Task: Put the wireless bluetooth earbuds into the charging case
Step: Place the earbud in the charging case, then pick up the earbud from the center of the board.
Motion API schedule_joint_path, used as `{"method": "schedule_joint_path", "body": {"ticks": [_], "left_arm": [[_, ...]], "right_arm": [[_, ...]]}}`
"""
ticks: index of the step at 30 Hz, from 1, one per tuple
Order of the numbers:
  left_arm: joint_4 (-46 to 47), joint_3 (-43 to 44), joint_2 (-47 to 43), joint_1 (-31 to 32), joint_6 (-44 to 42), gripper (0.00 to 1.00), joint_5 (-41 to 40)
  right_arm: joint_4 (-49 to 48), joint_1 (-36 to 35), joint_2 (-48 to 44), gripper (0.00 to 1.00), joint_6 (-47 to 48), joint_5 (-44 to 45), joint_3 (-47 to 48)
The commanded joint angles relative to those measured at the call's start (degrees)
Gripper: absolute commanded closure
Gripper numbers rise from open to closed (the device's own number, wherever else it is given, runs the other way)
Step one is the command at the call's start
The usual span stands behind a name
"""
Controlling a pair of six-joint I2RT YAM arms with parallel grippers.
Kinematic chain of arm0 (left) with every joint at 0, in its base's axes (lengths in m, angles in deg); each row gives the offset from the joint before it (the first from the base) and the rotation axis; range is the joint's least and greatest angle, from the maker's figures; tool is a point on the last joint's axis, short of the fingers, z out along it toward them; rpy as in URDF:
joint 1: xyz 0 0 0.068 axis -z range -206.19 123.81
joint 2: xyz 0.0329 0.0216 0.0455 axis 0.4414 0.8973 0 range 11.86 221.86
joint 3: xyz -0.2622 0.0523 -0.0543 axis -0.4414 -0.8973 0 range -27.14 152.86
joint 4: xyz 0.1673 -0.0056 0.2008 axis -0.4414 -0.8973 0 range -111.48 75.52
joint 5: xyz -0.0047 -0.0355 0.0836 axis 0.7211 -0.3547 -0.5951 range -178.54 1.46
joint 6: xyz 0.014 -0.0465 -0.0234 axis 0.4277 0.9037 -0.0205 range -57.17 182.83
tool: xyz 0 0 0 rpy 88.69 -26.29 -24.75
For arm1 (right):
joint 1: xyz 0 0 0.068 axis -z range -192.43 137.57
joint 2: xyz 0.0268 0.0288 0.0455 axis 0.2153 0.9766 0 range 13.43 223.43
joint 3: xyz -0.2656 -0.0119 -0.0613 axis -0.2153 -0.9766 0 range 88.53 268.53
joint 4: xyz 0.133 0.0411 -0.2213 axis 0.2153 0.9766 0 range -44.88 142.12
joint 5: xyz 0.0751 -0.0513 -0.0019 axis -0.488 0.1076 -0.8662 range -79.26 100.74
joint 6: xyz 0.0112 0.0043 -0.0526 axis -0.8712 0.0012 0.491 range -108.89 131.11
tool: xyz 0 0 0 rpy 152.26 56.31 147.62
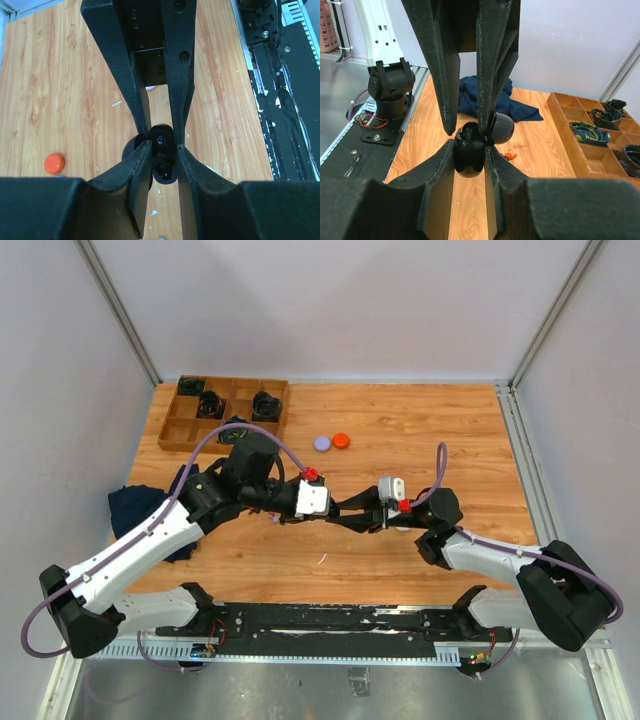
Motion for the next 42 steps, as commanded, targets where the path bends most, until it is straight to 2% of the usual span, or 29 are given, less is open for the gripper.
{"method": "schedule_joint_path", "body": {"ticks": [1, 9, 15, 20, 24, 31, 36, 42], "left_arm": [[0.5, -1.1, -0.9, -0.2, -1.3, 0.64, -2.2], [3.3, -2.3, -4.9, -0.2, -0.1, 0.48, -4.1], [8.2, -5.5, -8.8, -0.2, 4.0, 0.35, -6.9], [15.8, -10.1, -12.0, -0.2, 16.9, 0.26, -16.4], [20.5, -12.2, -12.7, -0.2, 31.6, 0.11, -29.1], [23.0, -15.7, -12.1, -0.2, 47.2, 0.12, -41.9], [21.1, -19.0, -10.2, -0.6, 52.9, 0.12, -49.2], [17.2, -22.9, -8.8, -7.1, 60.3, 0.13, -51.5]], "right_arm": [[-5.9, 0.1, -0.5, 0.89, -0.3, -2.6, 0.4], [2.1, 0.4, -1.4, 0.89, 5.9, 0.2, 0.2], [6.8, 0.9, -1.5, 0.89, 10.2, 3.2, -0.7], [10.6, 1.0, -2.8, 0.89, 13.1, 8.0, -2.1], [16.1, 1.0, -4.9, 0.89, 15.8, 13.8, -3.1], [18.4, 1.0, -5.6, 0.89, 17.5, 21.0, -4.6], [18.0, 1.0, -5.2, 0.89, 18.2, 22.7, -5.7], [14.6, 1.0, -3.2, 0.89, 17.6, 23.1, -7.2]]}}
